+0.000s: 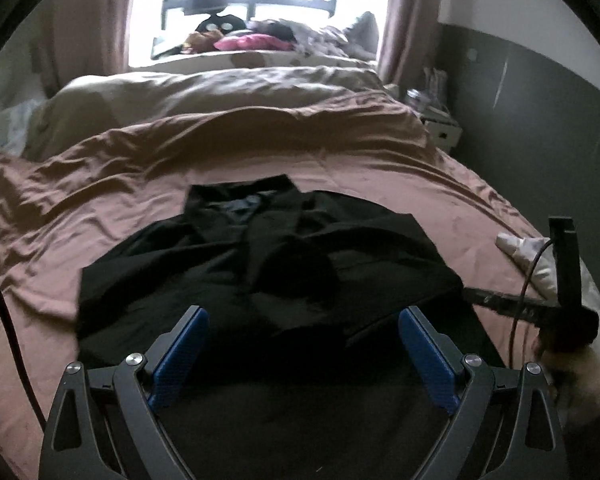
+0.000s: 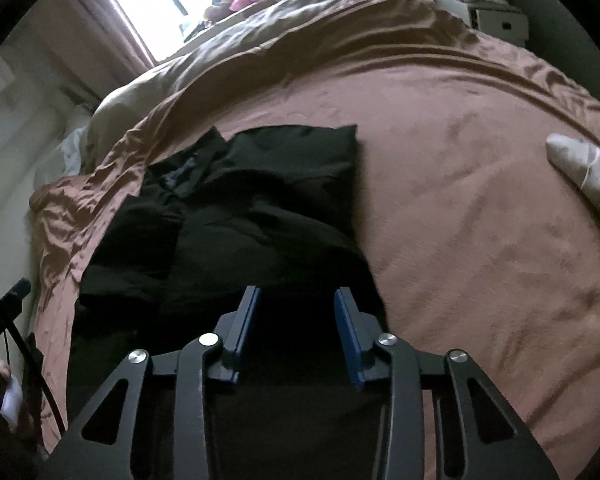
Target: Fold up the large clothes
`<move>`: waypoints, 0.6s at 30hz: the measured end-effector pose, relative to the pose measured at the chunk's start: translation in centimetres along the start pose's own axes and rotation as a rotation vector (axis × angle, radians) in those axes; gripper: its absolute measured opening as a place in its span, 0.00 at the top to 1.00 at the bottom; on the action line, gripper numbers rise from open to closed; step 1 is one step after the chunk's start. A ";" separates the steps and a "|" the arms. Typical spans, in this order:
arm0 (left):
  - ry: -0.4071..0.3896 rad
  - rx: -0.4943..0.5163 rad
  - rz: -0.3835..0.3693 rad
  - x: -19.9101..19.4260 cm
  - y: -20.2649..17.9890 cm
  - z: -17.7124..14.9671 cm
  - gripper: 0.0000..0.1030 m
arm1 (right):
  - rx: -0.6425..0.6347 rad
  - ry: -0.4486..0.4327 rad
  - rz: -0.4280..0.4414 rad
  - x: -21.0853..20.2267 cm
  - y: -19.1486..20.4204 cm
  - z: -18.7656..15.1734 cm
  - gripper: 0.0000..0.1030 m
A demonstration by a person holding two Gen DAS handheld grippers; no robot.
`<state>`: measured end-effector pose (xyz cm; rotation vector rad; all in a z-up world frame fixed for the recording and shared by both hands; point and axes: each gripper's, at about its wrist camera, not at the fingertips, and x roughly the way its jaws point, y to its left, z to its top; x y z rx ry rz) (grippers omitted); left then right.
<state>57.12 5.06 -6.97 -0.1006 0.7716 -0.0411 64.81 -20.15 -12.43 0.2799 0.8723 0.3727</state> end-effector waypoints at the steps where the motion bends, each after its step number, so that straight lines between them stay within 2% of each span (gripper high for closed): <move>1: 0.005 0.005 -0.008 0.5 -0.5 0.2 0.06 | 0.006 -0.004 0.000 -0.1 -0.3 0.1 0.72; 6: 0.042 0.026 -0.032 4.3 -3.2 1.3 0.06 | 0.004 -0.070 0.029 -0.4 0.4 0.4 0.73; 8: 0.073 0.038 0.010 6.2 -3.6 1.4 0.06 | -0.018 -0.056 0.030 0.2 1.0 0.3 0.73; 12: 0.154 0.084 0.113 9.4 -3.7 0.5 0.06 | -0.058 -0.021 -0.025 1.7 1.3 -0.2 0.73; 18: 0.227 0.170 0.228 11.6 -2.5 -1.3 0.06 | -0.012 0.008 0.001 2.5 0.4 -0.4 0.73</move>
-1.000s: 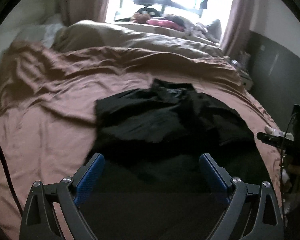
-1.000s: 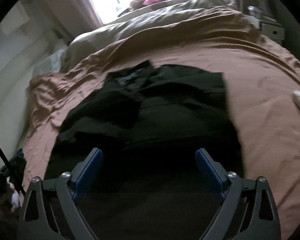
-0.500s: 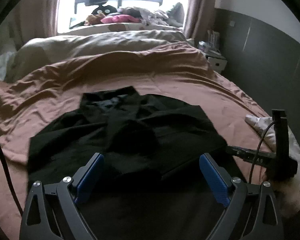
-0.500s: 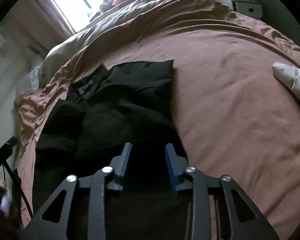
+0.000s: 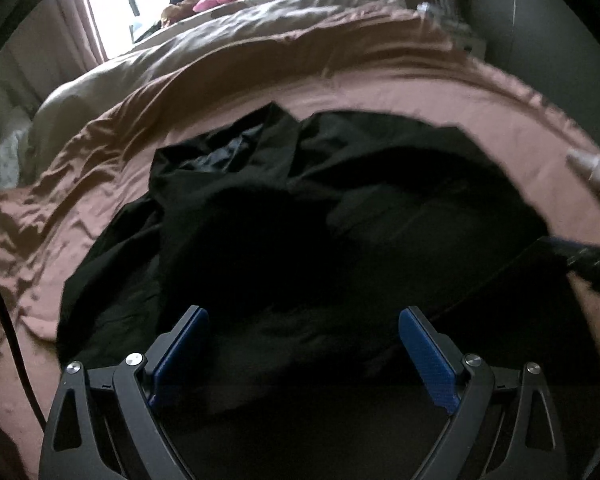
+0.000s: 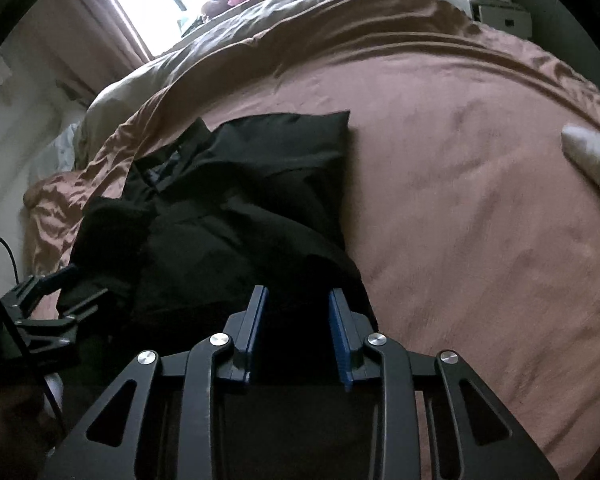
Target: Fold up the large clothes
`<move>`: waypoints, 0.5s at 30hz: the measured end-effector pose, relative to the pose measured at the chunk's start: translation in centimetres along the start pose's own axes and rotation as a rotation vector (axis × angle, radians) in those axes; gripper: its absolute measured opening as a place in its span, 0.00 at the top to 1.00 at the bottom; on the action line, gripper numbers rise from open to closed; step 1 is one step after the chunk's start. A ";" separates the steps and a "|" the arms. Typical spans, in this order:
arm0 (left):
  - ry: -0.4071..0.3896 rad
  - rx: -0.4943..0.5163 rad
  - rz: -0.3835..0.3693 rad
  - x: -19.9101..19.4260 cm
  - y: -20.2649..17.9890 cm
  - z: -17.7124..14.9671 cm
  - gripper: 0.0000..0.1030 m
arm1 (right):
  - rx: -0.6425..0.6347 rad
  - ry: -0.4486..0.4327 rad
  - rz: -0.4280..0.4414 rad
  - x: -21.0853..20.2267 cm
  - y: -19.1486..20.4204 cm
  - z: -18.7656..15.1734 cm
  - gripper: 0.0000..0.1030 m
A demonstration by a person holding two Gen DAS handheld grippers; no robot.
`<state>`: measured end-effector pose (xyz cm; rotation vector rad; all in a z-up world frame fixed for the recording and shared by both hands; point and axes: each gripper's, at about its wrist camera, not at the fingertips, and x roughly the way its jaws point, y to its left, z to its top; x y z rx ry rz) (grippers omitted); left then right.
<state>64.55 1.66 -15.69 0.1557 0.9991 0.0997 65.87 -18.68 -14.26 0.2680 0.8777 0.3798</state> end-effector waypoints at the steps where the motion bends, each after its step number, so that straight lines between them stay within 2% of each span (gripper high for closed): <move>1: 0.016 0.001 0.020 0.5 0.3 -0.2 0.06 | 0.000 0.001 0.001 0.1 0.0 0.0 0.73; 7: 0.067 -0.022 0.111 2.1 3.0 -1.0 0.06 | -0.018 0.005 -0.010 0.4 0.2 0.2 0.73; 15: 0.006 -0.040 0.202 -0.8 8.2 -1.0 0.06 | -0.028 0.000 -0.033 0.0 0.1 -0.2 0.73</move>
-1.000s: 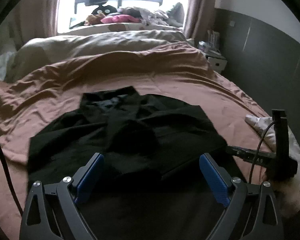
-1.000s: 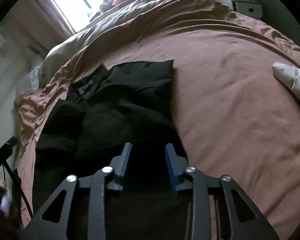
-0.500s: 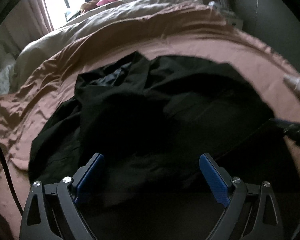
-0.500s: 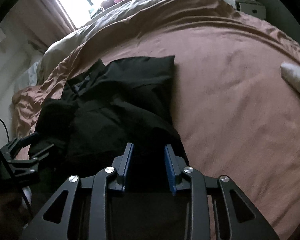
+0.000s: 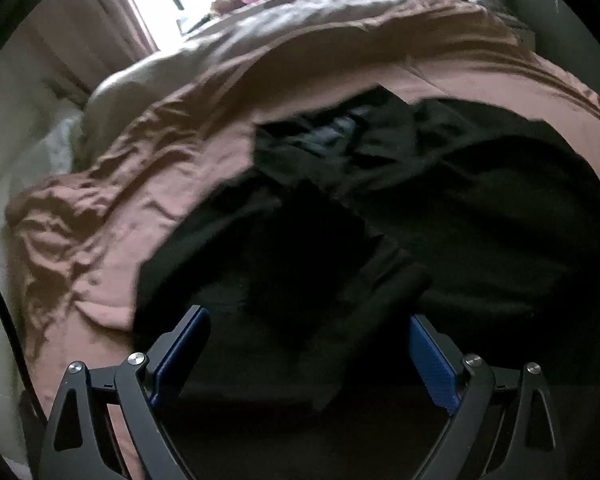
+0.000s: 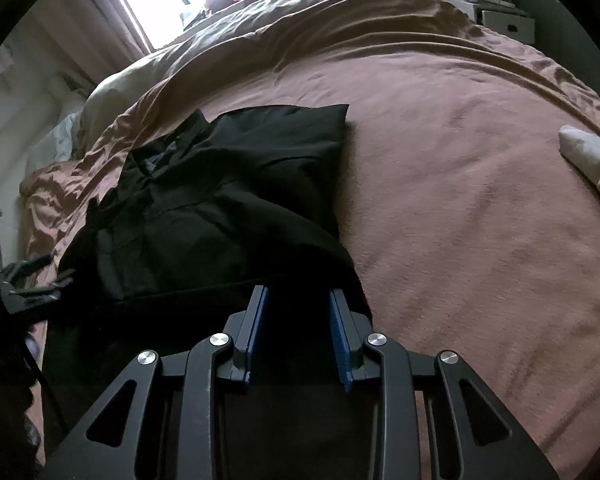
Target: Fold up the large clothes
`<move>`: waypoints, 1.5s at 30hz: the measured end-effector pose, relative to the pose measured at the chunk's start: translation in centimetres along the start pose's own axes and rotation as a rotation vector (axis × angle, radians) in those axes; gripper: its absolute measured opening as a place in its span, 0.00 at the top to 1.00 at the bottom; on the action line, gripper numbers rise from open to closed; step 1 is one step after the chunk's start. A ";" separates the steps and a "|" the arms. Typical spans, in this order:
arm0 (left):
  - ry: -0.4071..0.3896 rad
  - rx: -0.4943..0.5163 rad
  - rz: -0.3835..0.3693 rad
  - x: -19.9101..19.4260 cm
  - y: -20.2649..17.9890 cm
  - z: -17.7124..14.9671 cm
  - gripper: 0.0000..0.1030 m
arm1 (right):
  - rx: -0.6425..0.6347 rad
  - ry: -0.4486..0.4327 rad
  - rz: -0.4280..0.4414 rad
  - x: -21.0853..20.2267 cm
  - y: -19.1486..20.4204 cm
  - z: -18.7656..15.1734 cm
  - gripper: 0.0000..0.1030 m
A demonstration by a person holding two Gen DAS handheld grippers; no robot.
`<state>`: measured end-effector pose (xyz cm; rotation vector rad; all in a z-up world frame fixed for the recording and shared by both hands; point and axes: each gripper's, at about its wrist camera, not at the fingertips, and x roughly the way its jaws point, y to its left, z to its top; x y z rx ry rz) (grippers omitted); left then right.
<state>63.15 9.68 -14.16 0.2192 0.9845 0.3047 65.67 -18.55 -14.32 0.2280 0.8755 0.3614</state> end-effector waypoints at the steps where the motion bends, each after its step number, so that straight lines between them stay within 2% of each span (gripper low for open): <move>1: -0.006 -0.009 0.009 -0.4 0.8 0.0 0.06 | 0.000 0.000 -0.003 0.0 0.0 0.0 0.73; 3: -0.013 -0.026 0.032 -1.0 2.7 0.0 0.06 | 0.001 0.001 -0.012 -0.2 0.1 -0.1 0.73; 7: -0.003 -0.063 0.134 -1.7 7.4 -0.8 0.06 | 0.004 -0.005 -0.023 -0.9 0.1 0.0 0.73; 10: -0.017 -0.149 0.161 -2.5 11.0 -1.6 0.06 | 0.019 -0.026 -0.008 -2.0 -0.1 0.2 0.73; 12: -0.031 -0.205 0.152 -3.0 12.9 -2.1 0.06 | 0.027 -0.042 -0.002 -2.8 -0.1 0.3 0.73; 16: -0.026 -0.296 0.057 -2.7 14.4 -3.1 0.06 | 0.004 -0.049 -0.015 -3.1 0.3 0.4 0.73; 19: 0.003 -0.284 -0.041 -1.4 13.2 -3.8 0.06 | -0.008 -0.029 -0.023 -2.3 0.6 0.2 0.73; 22: 0.059 -0.289 -0.176 1.0 11.6 -4.7 0.07 | -0.003 0.001 -0.030 -0.8 0.7 0.2 0.73; 25: 0.107 -0.291 -0.213 3.0 10.4 -5.0 0.23 | 0.003 0.025 -0.034 0.3 0.9 0.4 0.73; 26: 0.116 -0.288 -0.223 3.3 10.2 -5.1 0.34 | -0.003 0.032 -0.037 0.6 1.0 0.6 0.73; 27: 0.132 -0.280 -0.239 3.9 9.8 -5.1 0.51 | -0.010 0.037 -0.042 0.8 1.2 0.7 0.73; 28: 0.144 -0.272 -0.243 4.2 9.6 -5.1 0.62 | -0.017 0.040 -0.044 1.0 1.3 0.8 0.73; 30: 0.152 -0.248 -0.168 4.6 9.4 -5.1 0.89 | -0.017 0.042 -0.047 1.1 1.4 1.1 0.73; 34: 0.138 -0.231 -0.164 4.8 9.9 -5.1 0.91 | 0.020 0.000 -0.031 0.0 1.1 1.5 0.73; 39: 0.099 -0.251 -0.101 4.6 11.3 -4.6 0.92 | 0.046 -0.092 -0.037 -2.6 0.7 2.4 0.73; 43: 0.104 -0.259 -0.057 5.1 12.1 -4.6 0.93 | 0.019 -0.061 -0.061 -1.7 1.2 2.6 0.73; 45: 0.118 -0.261 -0.073 5.5 12.2 -4.8 0.93 | -0.001 -0.013 -0.083 0.1 1.7 2.3 0.73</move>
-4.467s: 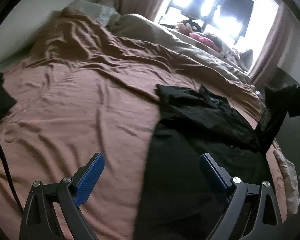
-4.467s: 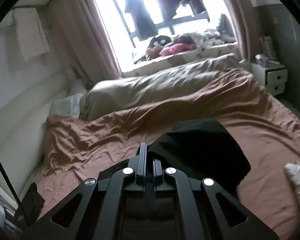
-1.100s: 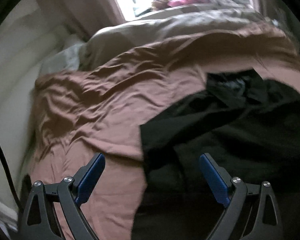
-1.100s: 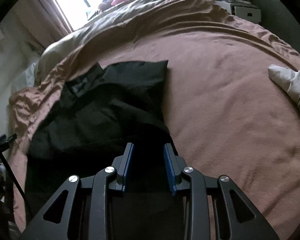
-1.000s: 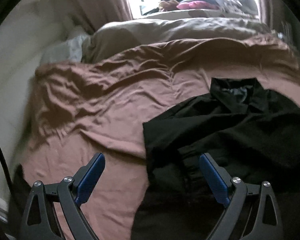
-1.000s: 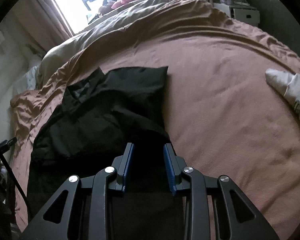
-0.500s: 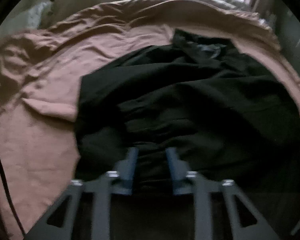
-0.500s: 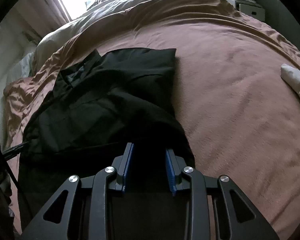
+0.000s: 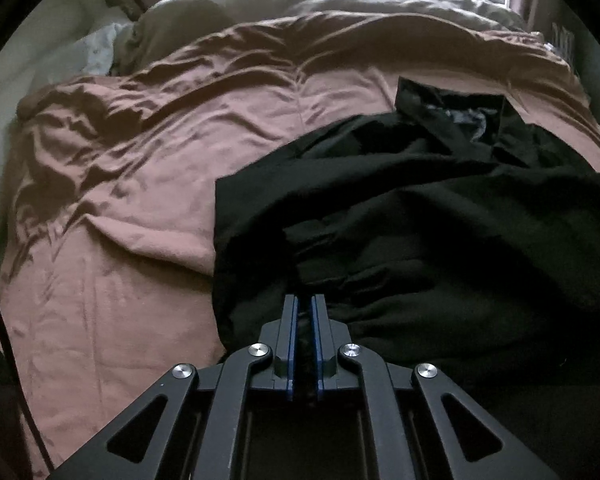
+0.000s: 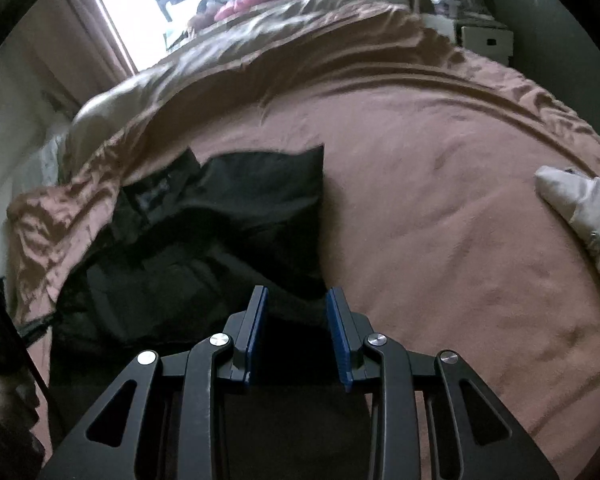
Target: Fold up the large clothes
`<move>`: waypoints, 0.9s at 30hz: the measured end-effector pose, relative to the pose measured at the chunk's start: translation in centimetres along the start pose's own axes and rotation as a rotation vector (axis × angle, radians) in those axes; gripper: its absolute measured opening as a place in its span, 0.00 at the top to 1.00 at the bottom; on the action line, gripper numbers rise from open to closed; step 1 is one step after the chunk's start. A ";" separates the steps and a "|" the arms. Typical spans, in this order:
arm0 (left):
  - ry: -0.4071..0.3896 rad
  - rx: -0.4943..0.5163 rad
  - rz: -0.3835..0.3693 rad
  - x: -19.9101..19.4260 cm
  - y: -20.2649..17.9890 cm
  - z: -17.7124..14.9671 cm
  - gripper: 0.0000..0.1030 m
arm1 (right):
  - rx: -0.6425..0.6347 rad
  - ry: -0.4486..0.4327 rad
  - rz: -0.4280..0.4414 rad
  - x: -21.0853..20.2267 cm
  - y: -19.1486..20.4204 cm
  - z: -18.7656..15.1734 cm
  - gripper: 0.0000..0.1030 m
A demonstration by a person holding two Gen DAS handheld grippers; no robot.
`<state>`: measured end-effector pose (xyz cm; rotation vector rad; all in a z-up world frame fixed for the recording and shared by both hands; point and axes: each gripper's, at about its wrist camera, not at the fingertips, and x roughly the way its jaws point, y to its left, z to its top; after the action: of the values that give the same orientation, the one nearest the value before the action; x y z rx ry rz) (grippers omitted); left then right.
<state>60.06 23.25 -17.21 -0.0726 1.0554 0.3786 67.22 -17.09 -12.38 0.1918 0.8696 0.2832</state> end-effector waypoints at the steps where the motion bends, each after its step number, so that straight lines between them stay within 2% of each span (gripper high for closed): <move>1: 0.002 -0.003 -0.013 0.1 0.1 -0.1 0.93 | -0.017 0.027 -0.027 1.1 0.2 -0.3 0.73; 4: 0.002 0.010 -0.029 -0.2 0.2 -0.7 0.93 | -0.060 0.058 -0.130 2.8 0.5 -0.4 0.73; 10: -0.030 -0.027 -0.069 -3.4 2.4 -1.6 0.91 | -0.041 0.010 -0.153 0.1 1.1 -0.6 0.73; 11: -0.035 -0.041 -0.070 -3.9 2.9 -1.8 0.88 | -0.048 -0.002 -0.149 -0.9 1.2 -0.8 0.73; 13: -0.048 -0.082 -0.083 -5.3 4.2 -2.3 0.71 | -0.060 -0.014 -0.142 -2.4 1.3 -1.3 0.73; 14: -0.059 -0.101 -0.094 -6.1 4.8 -2.7 0.54 | -0.063 -0.020 -0.139 -3.3 1.4 -1.6 0.73; 15: -0.080 -0.117 -0.104 -7.1 5.4 -3.1 0.41 | -0.065 -0.026 -0.135 -4.3 1.3 -2.0 0.73; 17: -0.115 -0.135 -0.113 -8.7 6.1 -3.8 0.35 | -0.066 -0.032 -0.125 -5.7 1.4 -2.6 0.73; 21: -0.154 -0.172 -0.160 -12.0 7.3 -5.6 0.35 | -0.040 -0.027 -0.093 -8.7 0.7 -4.1 0.72; 23: -0.191 -0.180 -0.168 -14.0 7.6 -7.0 0.35 | -0.041 -0.041 -0.082 -10.4 0.4 -4.9 0.54; 24: -0.208 -0.182 -0.173 -14.7 7.6 -7.5 0.35 | -0.043 -0.053 -0.081 -11.2 0.2 -5.1 0.29; 25: -0.234 -0.182 -0.183 -15.6 7.6 -8.4 0.34 | -0.045 -0.073 -0.082 -12.1 0.2 -5.6 0.11; 27: -0.277 -0.172 -0.189 -17.3 7.5 -10.1 0.31 | -0.048 -0.111 -0.080 -13.8 0.0 -6.6 0.09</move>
<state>41.57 23.22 -6.40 -0.2640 0.7338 0.2974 53.69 -21.22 -6.54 0.1265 0.7583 0.2165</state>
